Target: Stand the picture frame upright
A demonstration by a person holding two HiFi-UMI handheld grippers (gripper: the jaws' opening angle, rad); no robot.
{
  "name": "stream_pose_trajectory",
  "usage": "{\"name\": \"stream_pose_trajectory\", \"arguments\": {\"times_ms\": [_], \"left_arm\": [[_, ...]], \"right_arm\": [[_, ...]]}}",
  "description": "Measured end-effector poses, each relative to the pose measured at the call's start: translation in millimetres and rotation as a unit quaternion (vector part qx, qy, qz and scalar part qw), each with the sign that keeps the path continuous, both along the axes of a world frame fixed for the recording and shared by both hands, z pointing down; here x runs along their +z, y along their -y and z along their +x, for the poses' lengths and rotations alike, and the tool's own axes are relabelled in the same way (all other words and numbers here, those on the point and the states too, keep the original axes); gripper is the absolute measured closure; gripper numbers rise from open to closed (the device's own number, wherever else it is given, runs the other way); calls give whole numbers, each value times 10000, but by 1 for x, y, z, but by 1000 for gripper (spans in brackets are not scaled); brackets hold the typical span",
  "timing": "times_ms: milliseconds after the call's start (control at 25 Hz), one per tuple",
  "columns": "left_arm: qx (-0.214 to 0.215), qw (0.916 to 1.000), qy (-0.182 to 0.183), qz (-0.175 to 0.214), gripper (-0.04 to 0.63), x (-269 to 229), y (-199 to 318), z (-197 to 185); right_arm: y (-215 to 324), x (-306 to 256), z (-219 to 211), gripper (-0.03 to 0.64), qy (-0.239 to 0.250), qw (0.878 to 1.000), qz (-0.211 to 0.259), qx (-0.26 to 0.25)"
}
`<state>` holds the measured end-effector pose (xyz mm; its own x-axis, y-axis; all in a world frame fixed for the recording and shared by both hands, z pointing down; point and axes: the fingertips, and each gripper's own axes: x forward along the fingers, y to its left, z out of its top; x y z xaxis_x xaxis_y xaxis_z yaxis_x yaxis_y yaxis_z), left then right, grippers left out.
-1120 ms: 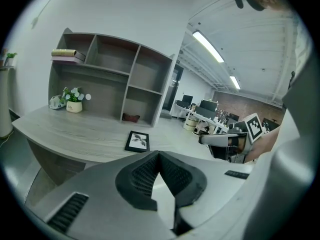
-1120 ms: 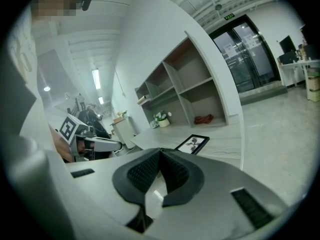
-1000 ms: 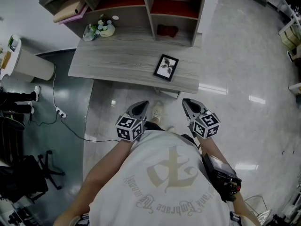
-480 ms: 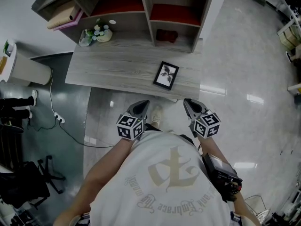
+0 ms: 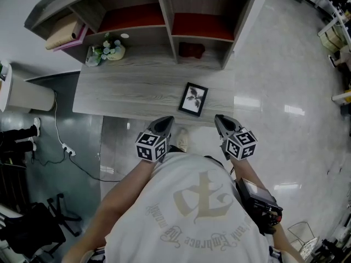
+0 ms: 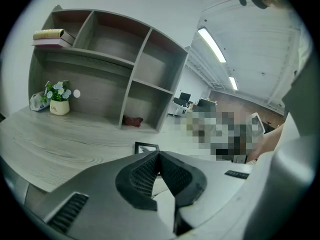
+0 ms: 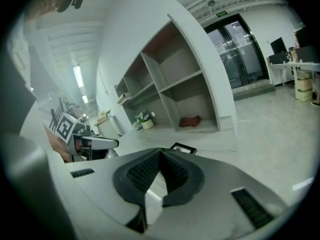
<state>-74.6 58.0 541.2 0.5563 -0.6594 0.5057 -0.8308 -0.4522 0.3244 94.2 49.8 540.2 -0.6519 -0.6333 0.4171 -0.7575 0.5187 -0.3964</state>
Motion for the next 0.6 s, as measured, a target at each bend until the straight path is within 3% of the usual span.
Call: {"name": "stream_pose_trajectory", "arguments": {"times_ms": [600], "left_arm": [[900, 9956, -200, -142, 592, 10, 72, 0]], "right_arm": [[40, 10, 5, 612, -110, 9931, -348, 1117]]}}
